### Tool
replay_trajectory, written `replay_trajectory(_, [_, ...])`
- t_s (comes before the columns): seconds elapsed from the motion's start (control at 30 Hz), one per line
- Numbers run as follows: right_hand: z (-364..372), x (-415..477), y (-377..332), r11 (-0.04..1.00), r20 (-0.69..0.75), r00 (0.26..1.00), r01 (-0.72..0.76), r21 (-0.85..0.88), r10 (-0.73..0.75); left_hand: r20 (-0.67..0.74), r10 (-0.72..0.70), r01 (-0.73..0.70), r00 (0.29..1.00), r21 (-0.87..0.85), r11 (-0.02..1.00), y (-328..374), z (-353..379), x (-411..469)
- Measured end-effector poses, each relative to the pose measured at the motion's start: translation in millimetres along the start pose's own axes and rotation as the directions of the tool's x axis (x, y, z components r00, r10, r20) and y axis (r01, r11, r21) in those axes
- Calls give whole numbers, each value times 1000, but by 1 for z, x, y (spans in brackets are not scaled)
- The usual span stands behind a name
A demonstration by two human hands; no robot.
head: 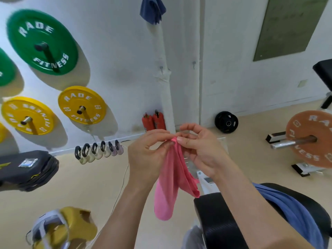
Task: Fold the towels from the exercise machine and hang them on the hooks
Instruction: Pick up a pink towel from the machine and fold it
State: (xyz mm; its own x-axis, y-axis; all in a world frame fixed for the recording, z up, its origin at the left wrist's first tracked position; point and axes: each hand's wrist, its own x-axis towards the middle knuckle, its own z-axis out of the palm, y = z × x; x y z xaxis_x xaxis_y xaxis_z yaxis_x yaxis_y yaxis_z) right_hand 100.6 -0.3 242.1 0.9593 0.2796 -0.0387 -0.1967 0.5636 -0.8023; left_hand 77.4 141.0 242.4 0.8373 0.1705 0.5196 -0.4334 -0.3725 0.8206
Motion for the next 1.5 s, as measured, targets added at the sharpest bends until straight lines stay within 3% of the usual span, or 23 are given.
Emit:
replay_trajectory(0.17, [15,3,6,997,-30,998,62,40,-60,-69,25,-21,997,56,998,4,-13,4])
replay_trajectory(0.23, [19,5,8,995,-61,994,97,27,-95,-25,-10,12,1000,73,997,3,-19,8])
replay_trajectory(0.33, [25,7,6,969,-42,978,196,-152,-204,144,-128,124,981,38,992,5,-28,15])
replay_trajectory(0.43, [28,9,1,922,10,962,264,-285,-272,211,-149,148,966,23,989,13,-36,22])
replay_trajectory(0.6, [27,10,-10,856,151,945,326,-402,-289,183,-184,209,966,-133,969,17,-40,29])
replay_trajectory(0.77, [27,8,-13,703,286,929,366,-610,-235,160,-173,207,972,-231,951,26,-44,35])
replay_trajectory(0.9, [28,7,-12,698,331,925,361,-618,-185,154,-185,218,971,-242,945,25,-49,40])
replay_trajectory(1.17, [41,14,-5,751,174,958,288,-594,-230,285,-191,248,939,-182,951,17,-65,46])
replay_trajectory(1.3, [44,16,-12,694,187,947,318,-646,-260,338,-188,265,922,-198,944,18,-67,47])
replay_trajectory(1.5, [44,17,-24,646,252,935,354,-676,-248,290,-226,264,930,-95,960,29,-66,58])
